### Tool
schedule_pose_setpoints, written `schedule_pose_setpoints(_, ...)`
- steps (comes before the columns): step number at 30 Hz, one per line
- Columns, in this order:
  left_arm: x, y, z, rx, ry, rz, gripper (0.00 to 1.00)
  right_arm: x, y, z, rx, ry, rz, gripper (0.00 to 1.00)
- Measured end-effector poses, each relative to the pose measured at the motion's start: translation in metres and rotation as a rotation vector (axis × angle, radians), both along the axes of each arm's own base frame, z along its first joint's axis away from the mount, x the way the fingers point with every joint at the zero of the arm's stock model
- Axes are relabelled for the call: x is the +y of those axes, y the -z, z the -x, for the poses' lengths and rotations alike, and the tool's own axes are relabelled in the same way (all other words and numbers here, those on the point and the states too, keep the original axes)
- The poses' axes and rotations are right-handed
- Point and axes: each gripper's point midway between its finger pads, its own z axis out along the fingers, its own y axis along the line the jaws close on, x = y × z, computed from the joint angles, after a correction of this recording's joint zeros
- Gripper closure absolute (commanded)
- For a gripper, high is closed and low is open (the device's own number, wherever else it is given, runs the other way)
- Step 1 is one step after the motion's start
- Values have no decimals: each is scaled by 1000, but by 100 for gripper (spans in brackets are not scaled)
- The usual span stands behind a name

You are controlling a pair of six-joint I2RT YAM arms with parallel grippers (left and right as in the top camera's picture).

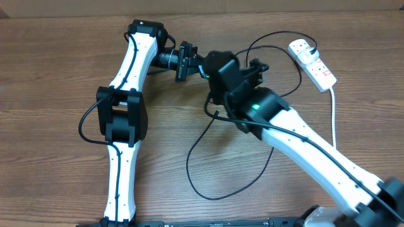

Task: Plug charger to phone and switch on socket

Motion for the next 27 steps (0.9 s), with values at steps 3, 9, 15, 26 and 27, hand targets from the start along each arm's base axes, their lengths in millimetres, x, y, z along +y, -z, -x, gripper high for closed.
schedule_pose_setpoints(3, 6, 7, -4, -62, 1, -31, 96, -11, -31, 9, -83, -100, 98, 9)
schedule_pose_setpoints(9, 19, 31, -5, -226, 45, -130, 96, -53, -105, 34, -302, -253, 333, 10)
schedule_pose_setpoints(15, 23, 33, 0, -447, 102, -106, 96, -83, -87, 50, -214, -380, 533, 15)
schedule_pose_setpoints(26, 67, -73, 13, -1117, 246, -512, 96, -86, 23, 40, 113, -806, 450, 16)
schedule_pose_setpoints(27, 79, -82, 13, -1133, 239, -614, 96, -87, 38, 42, 164, -837, 435, 16)
